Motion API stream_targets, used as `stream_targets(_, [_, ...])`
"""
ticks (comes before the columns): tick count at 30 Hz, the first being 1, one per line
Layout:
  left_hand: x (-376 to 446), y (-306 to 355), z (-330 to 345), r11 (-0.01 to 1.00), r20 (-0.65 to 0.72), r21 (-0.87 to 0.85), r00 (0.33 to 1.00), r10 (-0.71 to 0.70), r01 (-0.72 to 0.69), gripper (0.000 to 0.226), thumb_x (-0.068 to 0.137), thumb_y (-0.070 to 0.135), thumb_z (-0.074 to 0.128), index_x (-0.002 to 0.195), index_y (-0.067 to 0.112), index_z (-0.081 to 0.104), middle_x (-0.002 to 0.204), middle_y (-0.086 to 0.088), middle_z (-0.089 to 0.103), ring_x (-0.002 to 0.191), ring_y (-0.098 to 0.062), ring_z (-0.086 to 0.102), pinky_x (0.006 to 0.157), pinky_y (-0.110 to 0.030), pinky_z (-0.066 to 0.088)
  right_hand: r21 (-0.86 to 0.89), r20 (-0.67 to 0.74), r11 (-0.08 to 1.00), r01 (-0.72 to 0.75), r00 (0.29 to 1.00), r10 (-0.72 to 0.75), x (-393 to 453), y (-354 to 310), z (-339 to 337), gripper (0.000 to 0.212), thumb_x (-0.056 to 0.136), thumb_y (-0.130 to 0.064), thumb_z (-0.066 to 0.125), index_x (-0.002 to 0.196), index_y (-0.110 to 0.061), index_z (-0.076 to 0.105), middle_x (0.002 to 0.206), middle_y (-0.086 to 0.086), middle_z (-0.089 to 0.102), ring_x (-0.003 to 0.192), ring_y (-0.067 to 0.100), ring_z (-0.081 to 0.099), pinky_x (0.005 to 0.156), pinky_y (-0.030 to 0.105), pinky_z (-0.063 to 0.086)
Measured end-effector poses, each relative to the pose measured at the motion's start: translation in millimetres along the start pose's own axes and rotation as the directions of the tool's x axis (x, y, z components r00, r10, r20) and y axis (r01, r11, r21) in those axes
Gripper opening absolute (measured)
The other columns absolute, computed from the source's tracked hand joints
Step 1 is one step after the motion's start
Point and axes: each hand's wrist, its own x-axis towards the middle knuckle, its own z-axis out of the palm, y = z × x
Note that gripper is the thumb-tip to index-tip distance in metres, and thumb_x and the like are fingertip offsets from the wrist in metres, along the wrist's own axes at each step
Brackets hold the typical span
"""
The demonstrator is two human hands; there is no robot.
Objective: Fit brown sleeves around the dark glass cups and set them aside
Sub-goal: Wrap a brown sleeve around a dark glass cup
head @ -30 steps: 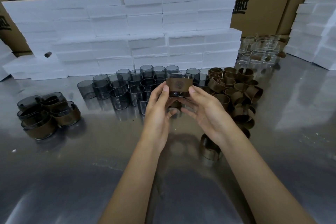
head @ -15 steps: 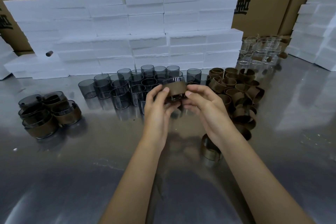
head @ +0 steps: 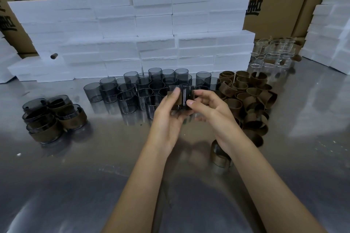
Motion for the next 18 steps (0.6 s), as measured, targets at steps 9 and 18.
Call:
stream_targets(9, [8.9,21.2,-28.5,0.692,-0.421,0.646,0.605,0.676,-0.324,0.07,0.075,0.01,0.089,0.13,0.011,0.046,0.137,-0.013,0.047,0.114,-0.021,0.058,0.091,-0.017,0.052,0.006,-0.063,0.998,-0.065,0.996,0.065,1.0,0.9,-2.2,0.016,0.095,-0.02,0.068,0.11,-0.018,0.073,0.103,-0.002,0.068,0.086,0.009,0.063,0.07,0.024,0.055])
stream_targets(18, [7.8,46.0,-97.0,0.619,-0.702,0.711,0.381,0.601,0.333,0.068,0.08,0.021,0.075,0.141,0.018,0.045,0.149,-0.009,0.048,0.143,-0.033,0.034,0.115,-0.049,0.024,-0.043,-0.067,0.994,-0.097,0.993,0.094,2.6,2.8,-2.2,0.009,0.096,-0.023,0.067,0.101,-0.021,0.074,0.099,-0.004,0.068,0.087,0.012,0.063,0.074,0.029,0.054])
